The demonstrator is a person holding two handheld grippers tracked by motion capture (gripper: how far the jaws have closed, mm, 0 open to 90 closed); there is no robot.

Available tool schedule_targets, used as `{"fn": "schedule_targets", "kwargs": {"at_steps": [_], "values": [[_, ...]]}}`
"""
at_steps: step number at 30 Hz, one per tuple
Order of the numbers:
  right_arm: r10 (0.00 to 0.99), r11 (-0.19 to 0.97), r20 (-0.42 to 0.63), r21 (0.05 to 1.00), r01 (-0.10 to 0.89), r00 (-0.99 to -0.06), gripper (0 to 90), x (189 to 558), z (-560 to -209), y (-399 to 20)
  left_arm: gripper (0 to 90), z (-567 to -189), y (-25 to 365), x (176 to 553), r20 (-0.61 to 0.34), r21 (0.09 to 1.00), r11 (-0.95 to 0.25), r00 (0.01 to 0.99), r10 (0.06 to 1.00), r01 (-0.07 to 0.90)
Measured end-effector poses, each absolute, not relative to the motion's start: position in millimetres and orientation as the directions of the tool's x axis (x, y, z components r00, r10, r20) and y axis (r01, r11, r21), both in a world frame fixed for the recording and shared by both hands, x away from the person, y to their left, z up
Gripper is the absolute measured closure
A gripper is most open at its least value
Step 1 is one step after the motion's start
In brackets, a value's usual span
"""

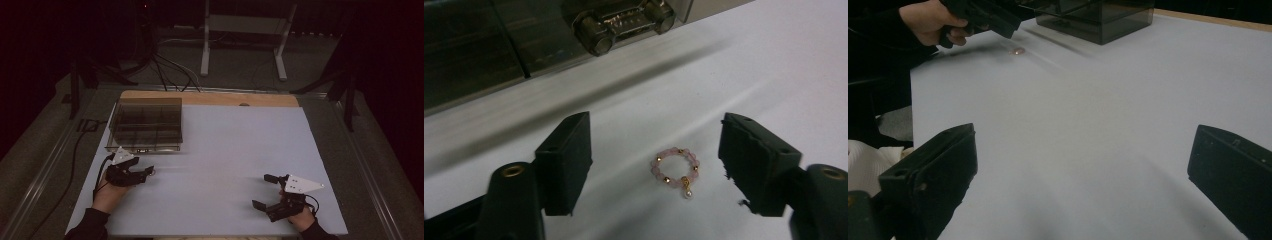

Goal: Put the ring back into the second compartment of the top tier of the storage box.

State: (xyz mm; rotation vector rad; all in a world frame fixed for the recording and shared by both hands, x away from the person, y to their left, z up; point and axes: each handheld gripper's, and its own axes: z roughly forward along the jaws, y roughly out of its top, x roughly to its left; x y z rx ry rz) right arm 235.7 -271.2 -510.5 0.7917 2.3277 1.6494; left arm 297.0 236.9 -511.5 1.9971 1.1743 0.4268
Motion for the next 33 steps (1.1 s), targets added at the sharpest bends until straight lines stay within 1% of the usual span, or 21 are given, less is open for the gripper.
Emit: {"fn": "schedule_targets", "kwargs": {"at_steps": [2, 7, 11, 17, 22, 26, 30, 33], "values": [[0.517, 0.246, 0.155, 0.915, 0.319, -0.842, 0.0, 235.5, -510.8, -270.8, 35.7, -511.6, 236.0, 297.2, -0.093, 0.751, -0.281, 0.518, 0.851, 0.597], [0.517, 0.247, 0.154, 0.915, 0.318, -0.842, 0.0, 235.6, -510.8, -270.6, 46.0, -513.3, 234.6, 298.4, -0.102, 0.746, -0.28, 0.519, 0.849, 0.605], [0.516, 0.247, 0.156, 0.914, 0.321, -0.842, 0.0, 235.7, -510.9, -270.7, 51.2, -515.6, 232.4, 299.5, -0.103, 0.735, -0.293, 0.527, 0.844, 0.612], [0.516, 0.249, 0.155, 0.914, 0.321, -0.842, 0.0, 235.8, -511.1, -270.5, 57.1, -519.2, 232.3, 302.4, -0.106, 0.711, -0.291, 0.507, 0.855, 0.64], [0.516, 0.251, 0.154, 0.913, 0.321, -0.843, 0.0, 235.8, -511.2, -270.3, 59.8, -521.6, 231.2, 303.9, -0.108, 0.692, -0.294, 0.497, 0.861, 0.659], [0.513, 0.253, 0.156, 0.912, 0.322, -0.844, 0.0, 235.9, -511.6, -270.1, 64.3, -522.8, 227.9, 304.4, -0.091, 0.686, -0.316, 0.508, 0.857, 0.656], [0.514, 0.254, 0.154, 0.912, 0.321, -0.844, 0.0, 235.7, -511.4, -270.0, 70.6, -523.9, 226.1, 305.4, -0.067, 0.68, -0.336, 0.512, 0.856, 0.651], [0.516, 0.252, 0.158, 0.912, 0.325, -0.842, 0.0, 236.0, -511.5, -270.4, 74.7, -523.9, 227.0, 306.7, -0.073, 0.679, -0.327, 0.504, 0.861, 0.657]]}}
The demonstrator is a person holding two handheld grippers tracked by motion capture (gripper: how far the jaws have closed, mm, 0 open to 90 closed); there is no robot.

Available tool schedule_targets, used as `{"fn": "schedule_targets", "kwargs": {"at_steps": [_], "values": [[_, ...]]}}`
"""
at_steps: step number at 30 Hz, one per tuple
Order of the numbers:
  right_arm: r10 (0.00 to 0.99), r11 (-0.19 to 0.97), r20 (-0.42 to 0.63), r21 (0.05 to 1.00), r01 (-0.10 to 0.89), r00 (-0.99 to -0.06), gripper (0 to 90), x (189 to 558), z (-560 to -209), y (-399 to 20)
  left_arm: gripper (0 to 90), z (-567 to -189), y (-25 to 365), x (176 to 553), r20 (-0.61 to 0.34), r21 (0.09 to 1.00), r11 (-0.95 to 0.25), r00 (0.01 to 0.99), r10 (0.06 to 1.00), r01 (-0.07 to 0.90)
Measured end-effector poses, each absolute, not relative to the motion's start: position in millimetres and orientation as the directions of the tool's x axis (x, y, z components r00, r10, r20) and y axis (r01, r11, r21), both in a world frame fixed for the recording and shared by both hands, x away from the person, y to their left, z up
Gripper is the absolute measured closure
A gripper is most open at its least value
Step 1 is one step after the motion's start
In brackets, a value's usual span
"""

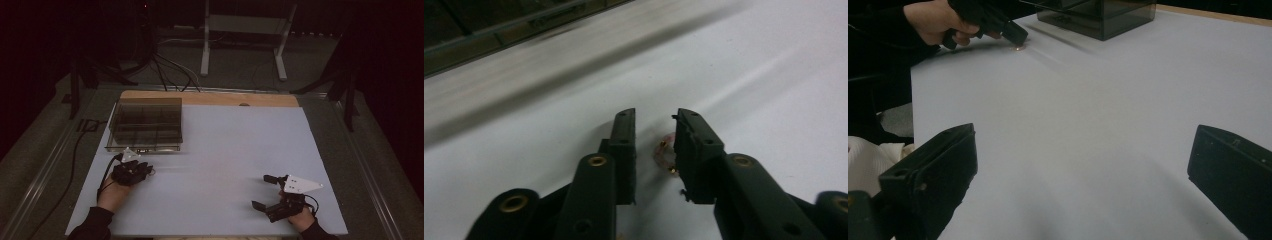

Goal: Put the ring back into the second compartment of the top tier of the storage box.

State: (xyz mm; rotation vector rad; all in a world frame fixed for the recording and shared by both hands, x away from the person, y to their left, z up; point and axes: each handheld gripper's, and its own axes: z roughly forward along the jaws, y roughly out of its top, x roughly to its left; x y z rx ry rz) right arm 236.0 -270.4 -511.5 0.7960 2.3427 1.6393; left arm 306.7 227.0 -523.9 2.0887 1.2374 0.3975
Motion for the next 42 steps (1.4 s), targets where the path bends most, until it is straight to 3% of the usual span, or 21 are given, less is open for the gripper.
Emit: {"fn": "schedule_targets", "kwargs": {"at_steps": [11, 42], "values": [[0.515, 0.258, 0.157, 0.909, 0.327, -0.843, 0.0, 235.9, -511.9, -270.0, 86.2, -522.1, 222.1, 305.9, -0.05, 0.662, -0.381, 0.545, 0.837, 0.646], [0.523, 0.254, 0.152, 0.912, 0.323, -0.839, 0.0, 235.7, -511.2, -271.1, 88.4, -513.5, 221.5, 302.6, -0.05, 0.678, -0.364, 0.534, 0.844, 0.639]]}}
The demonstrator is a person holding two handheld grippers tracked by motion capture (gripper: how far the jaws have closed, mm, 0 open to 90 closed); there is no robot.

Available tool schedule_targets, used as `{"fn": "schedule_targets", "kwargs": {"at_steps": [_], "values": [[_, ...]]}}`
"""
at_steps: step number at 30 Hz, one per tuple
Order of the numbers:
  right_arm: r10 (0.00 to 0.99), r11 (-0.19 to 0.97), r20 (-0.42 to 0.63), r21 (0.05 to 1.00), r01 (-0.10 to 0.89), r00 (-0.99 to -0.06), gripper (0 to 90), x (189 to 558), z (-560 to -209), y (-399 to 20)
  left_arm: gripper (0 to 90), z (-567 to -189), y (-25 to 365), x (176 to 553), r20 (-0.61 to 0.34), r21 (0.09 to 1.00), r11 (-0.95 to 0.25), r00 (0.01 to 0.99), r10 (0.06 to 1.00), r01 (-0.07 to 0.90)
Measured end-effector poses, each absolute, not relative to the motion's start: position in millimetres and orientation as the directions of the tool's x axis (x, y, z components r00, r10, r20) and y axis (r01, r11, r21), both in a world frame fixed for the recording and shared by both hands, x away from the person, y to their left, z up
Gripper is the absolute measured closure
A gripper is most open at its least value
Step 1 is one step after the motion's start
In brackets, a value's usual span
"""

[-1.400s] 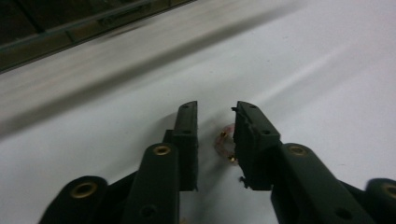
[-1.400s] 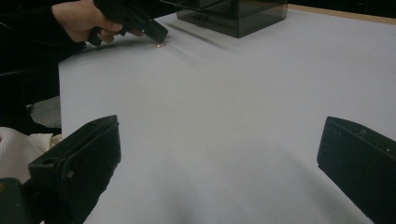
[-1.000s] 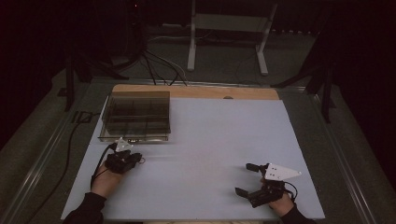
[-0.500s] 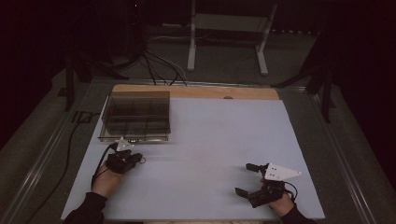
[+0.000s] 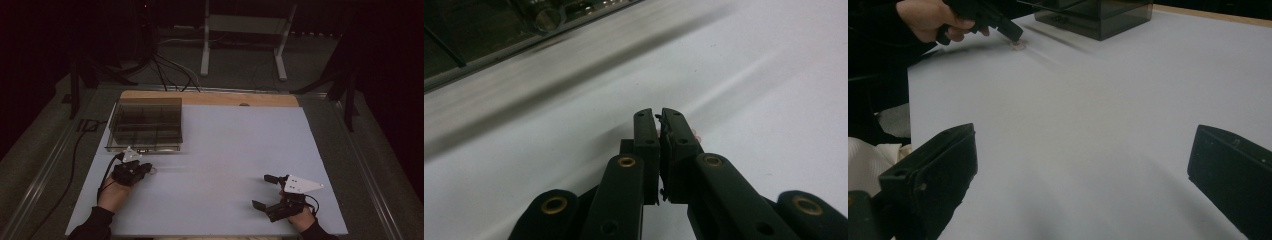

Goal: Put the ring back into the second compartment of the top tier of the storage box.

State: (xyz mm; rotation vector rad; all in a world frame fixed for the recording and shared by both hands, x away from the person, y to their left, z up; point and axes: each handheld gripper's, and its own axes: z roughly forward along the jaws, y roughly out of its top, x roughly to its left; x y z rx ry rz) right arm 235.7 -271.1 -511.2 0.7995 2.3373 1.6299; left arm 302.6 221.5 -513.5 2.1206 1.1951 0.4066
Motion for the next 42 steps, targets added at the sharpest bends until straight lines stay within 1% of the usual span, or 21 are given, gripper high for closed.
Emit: {"fn": "schedule_targets", "kwargs": {"at_steps": [7, 23, 42], "values": [[0.522, 0.255, 0.152, 0.911, 0.324, -0.839, 0.0, 235.8, -511.5, -271.0, 88.4, -507.1, 222.1, 300.4, -0.06, 0.694, -0.355, 0.542, 0.838, 0.626], [0.527, 0.252, 0.153, 0.911, 0.326, -0.836, 0.0, 236.0, -511.4, -271.2, 88.4, -494.7, 216.7, 293.2, -0.05, 0.721, -0.363, 0.566, 0.823, 0.591], [0.527, 0.255, 0.156, 0.909, 0.33, -0.835, 0.0, 236.1, -512.4, -271.0, 88.4, -483.9, 212.8, 287.7, -0.047, 0.733, -0.378, 0.597, 0.801, 0.566]]}}
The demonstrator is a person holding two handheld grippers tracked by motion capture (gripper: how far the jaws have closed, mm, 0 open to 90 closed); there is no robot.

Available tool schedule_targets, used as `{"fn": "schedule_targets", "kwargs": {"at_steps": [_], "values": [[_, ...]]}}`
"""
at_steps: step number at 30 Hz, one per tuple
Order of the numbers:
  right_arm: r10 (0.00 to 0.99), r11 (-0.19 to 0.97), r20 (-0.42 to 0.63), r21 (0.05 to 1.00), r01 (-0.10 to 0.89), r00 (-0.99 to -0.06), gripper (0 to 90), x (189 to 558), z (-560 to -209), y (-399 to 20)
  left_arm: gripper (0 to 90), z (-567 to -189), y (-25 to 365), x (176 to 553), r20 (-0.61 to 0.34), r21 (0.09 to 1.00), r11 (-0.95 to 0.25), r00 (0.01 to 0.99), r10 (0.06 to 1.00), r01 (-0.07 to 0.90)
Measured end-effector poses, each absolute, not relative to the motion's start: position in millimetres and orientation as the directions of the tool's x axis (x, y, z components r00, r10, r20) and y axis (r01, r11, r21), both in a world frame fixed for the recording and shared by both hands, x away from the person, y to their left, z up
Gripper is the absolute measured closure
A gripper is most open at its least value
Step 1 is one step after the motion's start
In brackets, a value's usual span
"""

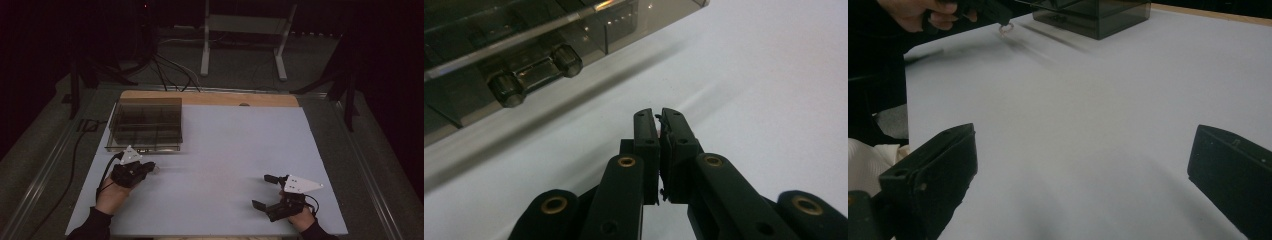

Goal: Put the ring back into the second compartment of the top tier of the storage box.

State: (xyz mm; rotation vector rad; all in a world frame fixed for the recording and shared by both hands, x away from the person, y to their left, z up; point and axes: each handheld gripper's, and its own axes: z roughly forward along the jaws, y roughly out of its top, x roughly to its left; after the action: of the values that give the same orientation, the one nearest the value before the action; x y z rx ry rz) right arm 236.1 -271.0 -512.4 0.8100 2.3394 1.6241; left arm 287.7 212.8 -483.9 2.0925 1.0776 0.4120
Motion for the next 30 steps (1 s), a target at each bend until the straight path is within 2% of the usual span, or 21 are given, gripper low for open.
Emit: {"fn": "schedule_targets", "kwargs": {"at_steps": [30], "values": [[0.527, 0.253, 0.161, 0.907, 0.335, -0.834, 0.0, 236.5, -512.5, -270.1, 88.3, -455.8, 221.4, 285.1, -0.051, 0.793, -0.324, 0.586, 0.809, 0.516]]}}
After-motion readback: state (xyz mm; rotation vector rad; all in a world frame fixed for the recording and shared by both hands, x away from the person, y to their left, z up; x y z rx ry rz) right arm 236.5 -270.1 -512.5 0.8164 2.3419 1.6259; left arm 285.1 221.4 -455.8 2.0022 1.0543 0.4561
